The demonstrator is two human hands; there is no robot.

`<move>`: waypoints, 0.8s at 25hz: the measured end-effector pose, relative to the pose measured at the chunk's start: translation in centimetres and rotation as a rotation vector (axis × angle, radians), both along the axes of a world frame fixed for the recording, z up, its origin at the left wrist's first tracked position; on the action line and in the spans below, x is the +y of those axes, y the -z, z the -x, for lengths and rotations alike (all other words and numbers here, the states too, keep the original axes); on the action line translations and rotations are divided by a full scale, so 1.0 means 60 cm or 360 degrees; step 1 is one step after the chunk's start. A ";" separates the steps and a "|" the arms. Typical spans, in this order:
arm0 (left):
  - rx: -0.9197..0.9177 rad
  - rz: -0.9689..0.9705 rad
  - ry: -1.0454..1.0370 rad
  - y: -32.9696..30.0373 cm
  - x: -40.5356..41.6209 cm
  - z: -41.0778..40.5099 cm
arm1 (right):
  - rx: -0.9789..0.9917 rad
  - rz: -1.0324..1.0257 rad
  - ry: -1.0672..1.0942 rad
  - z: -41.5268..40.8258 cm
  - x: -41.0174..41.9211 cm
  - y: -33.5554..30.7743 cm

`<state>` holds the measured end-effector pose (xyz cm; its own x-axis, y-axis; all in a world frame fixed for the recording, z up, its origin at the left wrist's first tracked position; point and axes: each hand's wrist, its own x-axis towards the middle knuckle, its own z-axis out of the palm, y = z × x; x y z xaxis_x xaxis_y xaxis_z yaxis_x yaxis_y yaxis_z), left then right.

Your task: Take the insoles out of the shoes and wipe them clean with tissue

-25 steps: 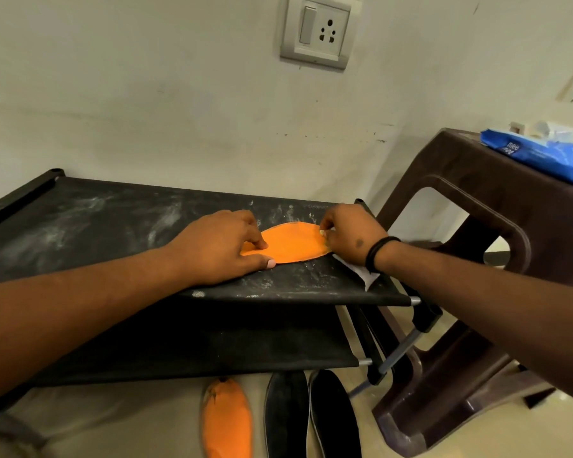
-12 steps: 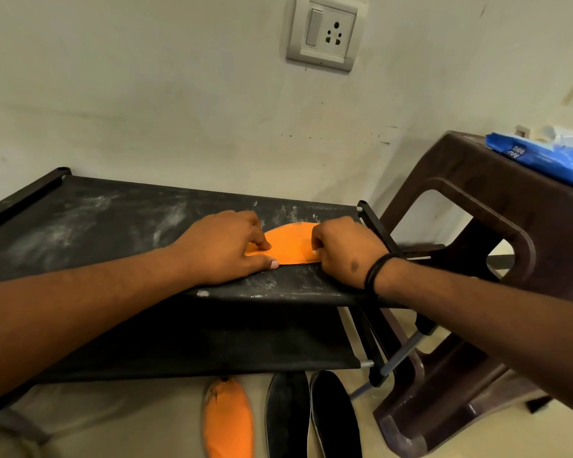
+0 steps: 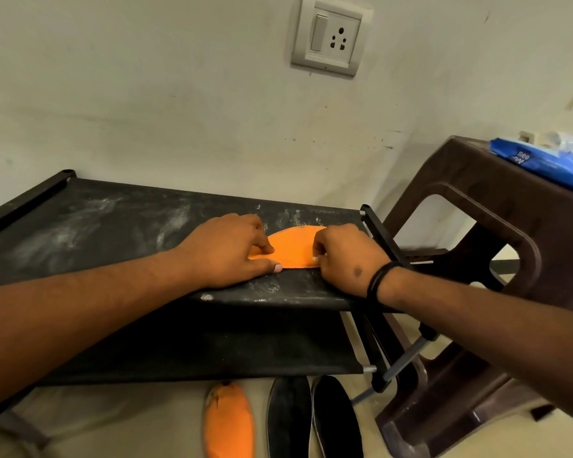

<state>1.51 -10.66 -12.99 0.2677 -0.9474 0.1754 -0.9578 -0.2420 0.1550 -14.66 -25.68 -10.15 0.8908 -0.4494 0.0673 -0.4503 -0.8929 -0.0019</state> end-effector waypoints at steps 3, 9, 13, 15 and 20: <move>-0.0007 0.0021 0.0006 0.000 -0.001 0.000 | 0.0017 -0.0103 -0.0119 -0.009 0.002 -0.010; -0.0016 0.0018 0.0019 0.000 -0.002 0.001 | -0.0167 -0.0173 0.0141 -0.041 -0.089 -0.010; -0.0032 0.0022 0.0015 0.002 -0.004 -0.002 | -0.0239 -0.0168 0.0123 -0.071 -0.076 -0.002; -0.0047 0.0017 0.0008 0.002 -0.006 -0.001 | -0.0201 -0.0266 -0.0085 -0.084 -0.043 -0.001; -0.0071 0.0005 0.0001 0.000 -0.005 -0.001 | -0.0007 -0.0024 -0.0156 -0.083 -0.045 -0.010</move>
<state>1.56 -10.95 -12.99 0.2590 -0.9470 0.1900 -0.9640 -0.2410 0.1127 -9.67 -28.40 -9.58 0.9302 -0.3612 0.0650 -0.3608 -0.9325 -0.0173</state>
